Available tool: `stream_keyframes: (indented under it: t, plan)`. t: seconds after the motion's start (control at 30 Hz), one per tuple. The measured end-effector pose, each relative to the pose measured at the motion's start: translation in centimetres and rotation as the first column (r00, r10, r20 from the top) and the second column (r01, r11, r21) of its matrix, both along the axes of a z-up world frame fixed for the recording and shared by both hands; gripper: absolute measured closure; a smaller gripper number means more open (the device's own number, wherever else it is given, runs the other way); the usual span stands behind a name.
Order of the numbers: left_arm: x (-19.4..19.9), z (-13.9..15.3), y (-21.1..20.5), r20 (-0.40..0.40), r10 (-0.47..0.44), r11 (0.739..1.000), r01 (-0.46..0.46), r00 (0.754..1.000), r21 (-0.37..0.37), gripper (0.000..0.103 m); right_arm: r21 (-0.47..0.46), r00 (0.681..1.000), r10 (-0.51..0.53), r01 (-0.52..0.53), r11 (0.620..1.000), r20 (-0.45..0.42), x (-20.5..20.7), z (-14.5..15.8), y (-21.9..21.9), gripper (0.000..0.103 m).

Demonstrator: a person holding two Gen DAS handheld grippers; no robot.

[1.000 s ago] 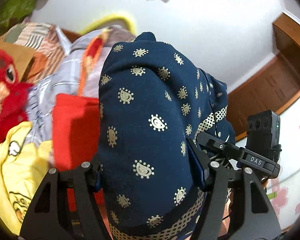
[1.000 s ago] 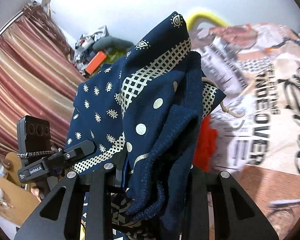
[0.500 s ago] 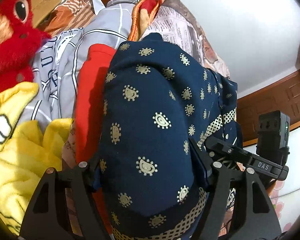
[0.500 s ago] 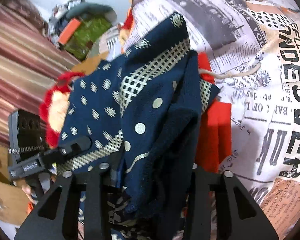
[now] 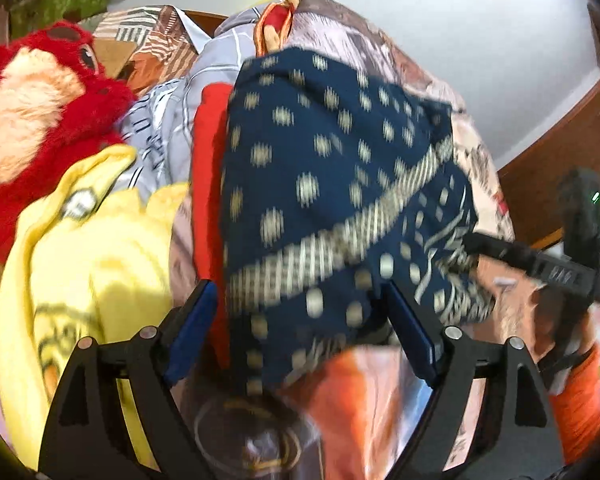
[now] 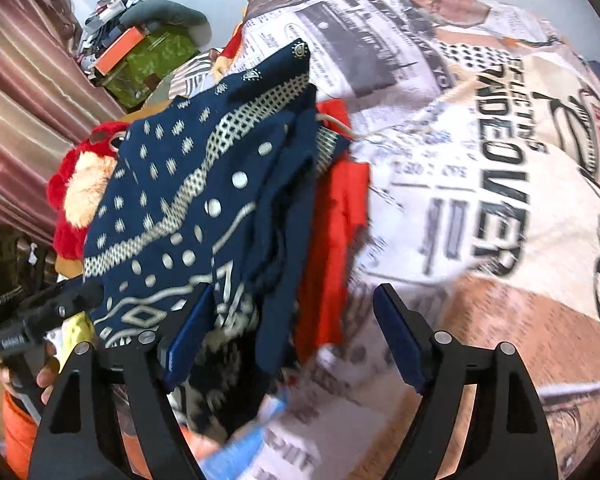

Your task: Fold large clothes

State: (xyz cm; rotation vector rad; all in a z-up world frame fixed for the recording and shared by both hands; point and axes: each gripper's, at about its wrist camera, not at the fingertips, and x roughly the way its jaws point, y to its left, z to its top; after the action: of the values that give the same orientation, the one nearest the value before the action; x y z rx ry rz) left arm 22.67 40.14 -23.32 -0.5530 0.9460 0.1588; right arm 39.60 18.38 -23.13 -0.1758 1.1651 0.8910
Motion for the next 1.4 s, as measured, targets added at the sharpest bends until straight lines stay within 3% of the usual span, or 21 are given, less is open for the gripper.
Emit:
stream_keyframes:
  t: [0.13, 0.23, 0.47, 0.6, 0.7, 0.8, 0.97, 1.07, 1.17, 1.33, 1.4]
  plan:
    - [-1.7, 0.5, -1.8, -0.035, 0.012, 0.997, -0.009, 0.999, 0.082, 0.019, -0.016, 0.999, -0.027, 0.028, 0.999, 0.03, -1.2, 1.5, -1.4, 0.025]
    - [-2.9, 2.7, -3.1, -0.027, 0.024, 0.988, -0.02, 0.999, 0.151, 0.019, 0.016, 0.997, -0.033, 0.032, 0.999, 0.071, -2.7, 3.9, -2.7, 0.025]
    - [-7.5, 13.0, -6.9, 0.159, 0.023, 0.948, -0.072, 0.987, 0.31, 0.019, 0.183, 0.968, -0.05, 0.004, 0.983, 0.246, -8.5, 13.3, -6.2, 0.025]
    - [-10.8, 19.4, -10.4, 0.302, -0.003, 0.911, -0.122, 0.953, 0.393, 0.019, 0.289, 0.927, -0.071, -0.042, 0.956, 0.367, -12.9, 18.4, -9.0, 0.025]
    - [-14.8, 23.8, -14.0, 0.42, -0.038, 0.858, -0.186, 0.907, 0.479, 0.019, 0.375, 0.893, -0.11, -0.069, 0.925, 0.437, -16.2, 21.5, -11.1, 0.025]
    - [-18.5, 26.4, -17.2, 0.513, -0.078, 0.814, -0.243, 0.855, 0.528, 0.019, 0.455, 0.857, -0.161, -0.094, 0.885, 0.489, -19.5, 23.9, -13.4, 0.025]
    - [-23.1, 28.3, -21.3, 0.61, -0.092, 0.788, -0.317, 0.787, 0.528, 0.019, 0.532, 0.783, -0.245, -0.126, 0.838, 0.571, -24.3, 25.9, -16.5, 0.025]
    - [-25.0, 28.3, -23.2, 0.646, -0.097, 0.762, -0.361, 0.757, 0.538, 0.019, 0.553, 0.757, -0.277, -0.131, 0.823, 0.592, -26.2, 25.8, -17.6, 0.025]
    - [-26.5, 27.7, -24.4, 0.675, -0.094, 0.761, -0.384, 0.731, 0.522, 0.019, 0.563, 0.732, -0.31, -0.121, 0.817, 0.607, -27.5, 25.5, -18.2, 0.025]
    - [-27.3, 26.7, -25.1, 0.682, -0.074, 0.761, -0.401, 0.727, 0.51, 0.012, 0.54, 0.713, -0.314, -0.107, 0.835, 0.627, -28.4, 24.8, -18.3, 0.025]
    - [-27.4, 26.3, -24.9, 0.679, -0.057, 0.769, -0.402, 0.731, 0.497, 0.01, 0.527, 0.716, -0.306, -0.102, 0.844, 0.628, -28.5, 24.6, -18.2, 0.016]
